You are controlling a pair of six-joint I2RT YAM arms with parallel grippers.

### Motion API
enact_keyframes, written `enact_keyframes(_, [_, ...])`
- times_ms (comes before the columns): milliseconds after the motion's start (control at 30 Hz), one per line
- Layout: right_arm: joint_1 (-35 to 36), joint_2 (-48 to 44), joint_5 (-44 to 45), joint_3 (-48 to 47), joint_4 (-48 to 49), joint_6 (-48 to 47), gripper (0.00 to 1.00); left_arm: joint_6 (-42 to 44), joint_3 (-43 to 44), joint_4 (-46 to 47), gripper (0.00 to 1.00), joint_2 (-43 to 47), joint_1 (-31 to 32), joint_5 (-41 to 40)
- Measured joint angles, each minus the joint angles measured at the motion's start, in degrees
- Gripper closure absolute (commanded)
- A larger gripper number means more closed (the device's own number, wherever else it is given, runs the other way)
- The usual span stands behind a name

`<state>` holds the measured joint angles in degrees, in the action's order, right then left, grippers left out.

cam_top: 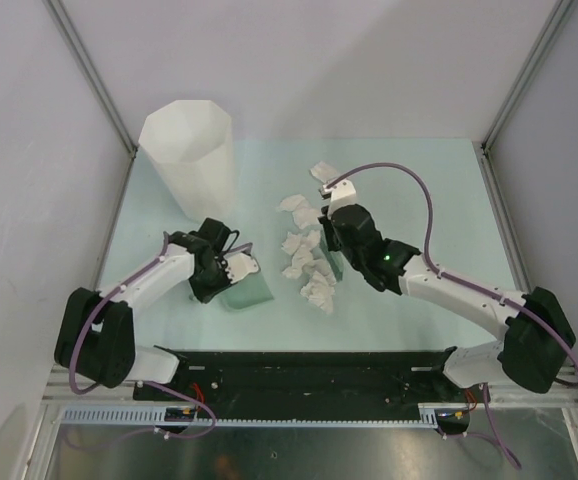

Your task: Sweep away the paper scraps from the table

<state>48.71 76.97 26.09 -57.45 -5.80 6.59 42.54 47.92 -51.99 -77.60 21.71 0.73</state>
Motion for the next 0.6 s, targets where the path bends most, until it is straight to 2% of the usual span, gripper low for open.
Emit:
enact_keyframes(133, [0.96, 2.54, -1.57, -0.59, 4.5, 0.17, 1.0, 0.02, 1.22, 0.02, 1.0, -2.45, 0.0, 0.0])
enact_keyframes(300, [3.17, 10.45, 0.68, -7.26, 5.99, -2.75, 1.0, 0.02, 2.62, 0.39, 1.0, -4.48, 0.02, 0.52])
enact_keyframes(600, [7.21, 21.77, 2.16, -17.25, 2.03, -4.87, 1.0, 0.02, 3.1, 0.63, 1.0, -5.25, 0.02, 1.46])
